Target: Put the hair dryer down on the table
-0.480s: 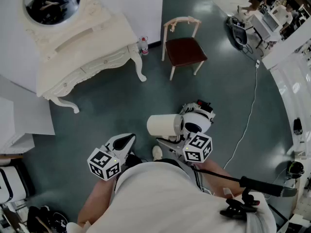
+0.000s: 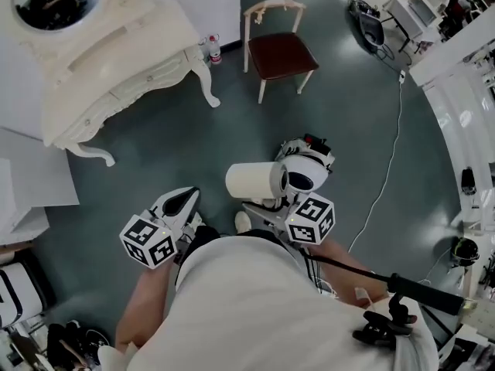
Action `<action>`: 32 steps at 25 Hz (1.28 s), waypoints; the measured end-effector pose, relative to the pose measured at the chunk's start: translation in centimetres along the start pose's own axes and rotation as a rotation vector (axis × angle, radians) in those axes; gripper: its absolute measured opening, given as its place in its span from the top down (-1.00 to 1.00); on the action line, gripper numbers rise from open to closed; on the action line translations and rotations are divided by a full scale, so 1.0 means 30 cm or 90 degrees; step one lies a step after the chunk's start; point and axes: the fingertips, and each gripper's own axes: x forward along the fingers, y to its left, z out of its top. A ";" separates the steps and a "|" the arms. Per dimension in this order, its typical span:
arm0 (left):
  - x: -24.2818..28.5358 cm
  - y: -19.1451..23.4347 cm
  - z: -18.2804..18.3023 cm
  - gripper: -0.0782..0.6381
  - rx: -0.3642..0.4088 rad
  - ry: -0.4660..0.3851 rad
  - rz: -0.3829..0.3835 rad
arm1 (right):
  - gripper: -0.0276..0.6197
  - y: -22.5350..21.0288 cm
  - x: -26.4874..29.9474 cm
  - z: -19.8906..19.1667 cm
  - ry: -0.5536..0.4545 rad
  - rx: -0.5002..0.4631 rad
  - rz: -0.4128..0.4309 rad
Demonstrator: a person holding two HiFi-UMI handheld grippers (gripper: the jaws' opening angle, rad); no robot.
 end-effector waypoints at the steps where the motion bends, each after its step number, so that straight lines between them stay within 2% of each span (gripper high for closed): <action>1: -0.003 0.008 0.009 0.80 -0.003 -0.006 0.003 | 0.37 -0.006 0.006 0.009 0.003 -0.002 0.002; 7: -0.044 0.057 0.043 0.80 -0.034 -0.050 0.029 | 0.37 -0.041 0.061 0.045 0.022 -0.007 0.022; 12: -0.077 0.137 0.038 0.80 -0.050 -0.049 0.045 | 0.37 -0.071 0.130 0.069 0.037 0.015 0.026; 18: -0.102 0.378 0.107 0.80 -0.057 -0.068 0.052 | 0.37 -0.165 0.357 0.181 0.057 0.003 0.027; 27: -0.173 0.755 0.381 0.80 -0.022 -0.104 0.028 | 0.37 -0.276 0.785 0.522 0.092 -0.057 0.022; 29: -0.214 0.847 0.427 0.80 -0.019 -0.113 0.033 | 0.37 -0.278 0.898 0.589 0.096 -0.068 0.030; 32: -0.294 0.974 0.476 0.80 -0.024 -0.136 0.067 | 0.37 -0.258 1.064 0.652 0.117 -0.085 0.056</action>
